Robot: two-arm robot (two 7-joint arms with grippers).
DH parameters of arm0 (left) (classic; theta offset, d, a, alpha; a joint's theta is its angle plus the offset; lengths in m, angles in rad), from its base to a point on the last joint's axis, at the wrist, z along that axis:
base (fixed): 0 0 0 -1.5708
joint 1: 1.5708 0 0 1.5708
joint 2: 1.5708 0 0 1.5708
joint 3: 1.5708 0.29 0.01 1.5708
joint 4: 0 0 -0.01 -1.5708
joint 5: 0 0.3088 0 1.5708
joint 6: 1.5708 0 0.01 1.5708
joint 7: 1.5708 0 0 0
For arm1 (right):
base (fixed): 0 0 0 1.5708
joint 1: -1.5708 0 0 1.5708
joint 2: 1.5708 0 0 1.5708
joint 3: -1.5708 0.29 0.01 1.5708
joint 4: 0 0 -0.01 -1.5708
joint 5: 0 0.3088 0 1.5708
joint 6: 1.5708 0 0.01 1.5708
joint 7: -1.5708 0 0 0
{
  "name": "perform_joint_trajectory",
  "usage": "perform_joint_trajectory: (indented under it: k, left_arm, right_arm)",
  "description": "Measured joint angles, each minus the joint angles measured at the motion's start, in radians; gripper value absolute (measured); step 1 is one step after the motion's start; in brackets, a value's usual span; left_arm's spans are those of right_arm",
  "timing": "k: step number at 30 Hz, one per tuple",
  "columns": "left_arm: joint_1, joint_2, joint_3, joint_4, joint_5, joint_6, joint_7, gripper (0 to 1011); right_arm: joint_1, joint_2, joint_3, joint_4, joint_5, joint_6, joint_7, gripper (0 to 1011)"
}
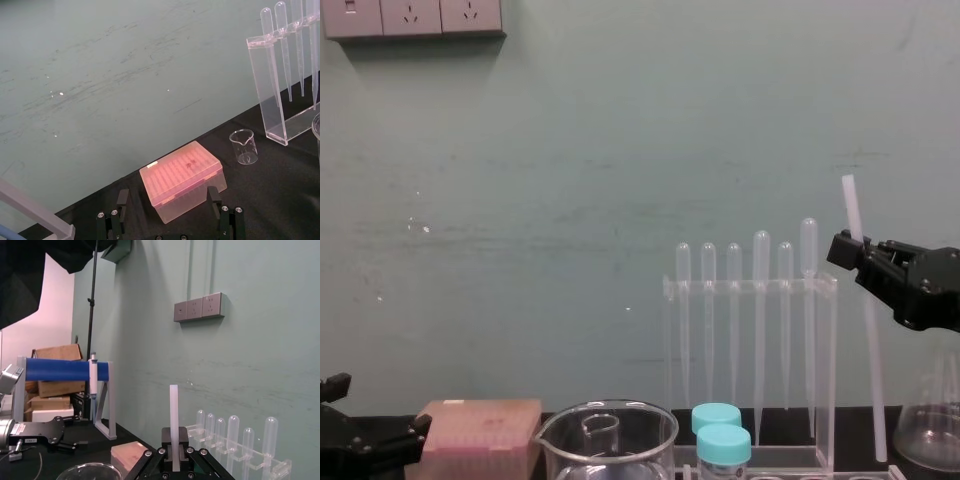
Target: Pick up the stirring rod with one hand, then place it down.
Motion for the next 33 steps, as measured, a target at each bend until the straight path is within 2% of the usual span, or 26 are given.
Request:
perform_joint_trajectory:
  k: [33]
  left_arm:
    - [0.000,0.000,0.000,0.000,0.000,0.000,0.000,1000]
  right_arm:
    - [0.003,0.000,-0.002,0.000,0.006,-0.002,0.006,66]
